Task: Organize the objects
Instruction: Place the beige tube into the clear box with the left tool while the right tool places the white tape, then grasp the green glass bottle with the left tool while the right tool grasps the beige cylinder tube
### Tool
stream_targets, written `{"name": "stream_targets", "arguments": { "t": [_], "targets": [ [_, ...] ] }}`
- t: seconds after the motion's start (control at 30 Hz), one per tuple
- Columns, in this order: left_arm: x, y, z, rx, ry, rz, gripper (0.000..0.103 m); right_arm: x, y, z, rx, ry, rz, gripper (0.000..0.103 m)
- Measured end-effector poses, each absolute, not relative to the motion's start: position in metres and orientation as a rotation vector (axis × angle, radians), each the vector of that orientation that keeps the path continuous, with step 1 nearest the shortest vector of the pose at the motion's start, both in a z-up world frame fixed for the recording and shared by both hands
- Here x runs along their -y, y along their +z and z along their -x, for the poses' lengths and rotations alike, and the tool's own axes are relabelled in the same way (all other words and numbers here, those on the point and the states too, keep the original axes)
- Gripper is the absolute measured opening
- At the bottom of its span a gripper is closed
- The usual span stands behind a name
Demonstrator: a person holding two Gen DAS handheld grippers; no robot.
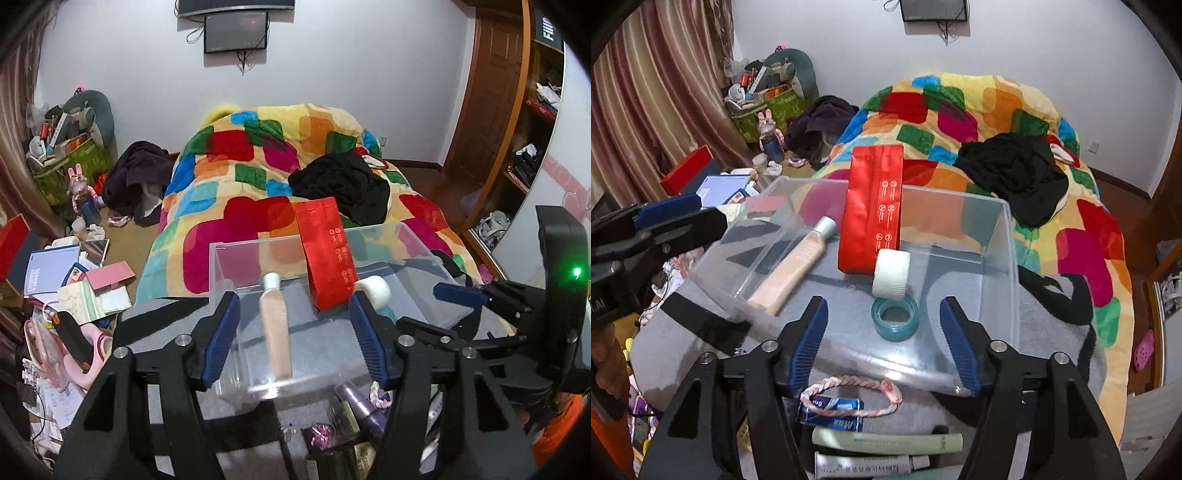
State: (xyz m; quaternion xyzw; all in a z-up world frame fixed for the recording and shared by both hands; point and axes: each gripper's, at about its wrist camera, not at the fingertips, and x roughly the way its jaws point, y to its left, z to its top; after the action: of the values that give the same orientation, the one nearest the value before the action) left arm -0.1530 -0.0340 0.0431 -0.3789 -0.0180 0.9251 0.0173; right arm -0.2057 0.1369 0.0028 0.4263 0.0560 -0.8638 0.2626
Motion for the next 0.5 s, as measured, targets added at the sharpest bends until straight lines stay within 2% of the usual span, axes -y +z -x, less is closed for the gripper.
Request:
{"name": "stream_targets", "arguments": {
  "t": [0.03,0.13,0.2,0.33,0.5],
  "targets": [
    [0.034,0.044,0.148,0.057,2.884,1.164,0.072,-0.139,0.006,0.202,-0.149,-2.345,-1.141,0.064],
    [0.032,0.046,0.137,0.033,2.913,1.131,0.081,-0.146,0.015,0.190,-0.147,-2.371,-1.105,0.067],
    [0.030,0.047,0.126,0.012,2.928,1.110,0.084,-0.149,0.019,0.182,-0.156,-2.390,-1.082,0.069],
    [0.030,0.042,0.111,0.005,2.934,1.108,0.084,-0.163,0.023,0.163,-0.146,-2.421,-1.058,0.074],
    [0.032,0.022,0.092,-0.007,2.936,1.168,0.084,-0.180,0.010,0.145,-0.095,-2.418,-1.108,0.075]
  ]
}}
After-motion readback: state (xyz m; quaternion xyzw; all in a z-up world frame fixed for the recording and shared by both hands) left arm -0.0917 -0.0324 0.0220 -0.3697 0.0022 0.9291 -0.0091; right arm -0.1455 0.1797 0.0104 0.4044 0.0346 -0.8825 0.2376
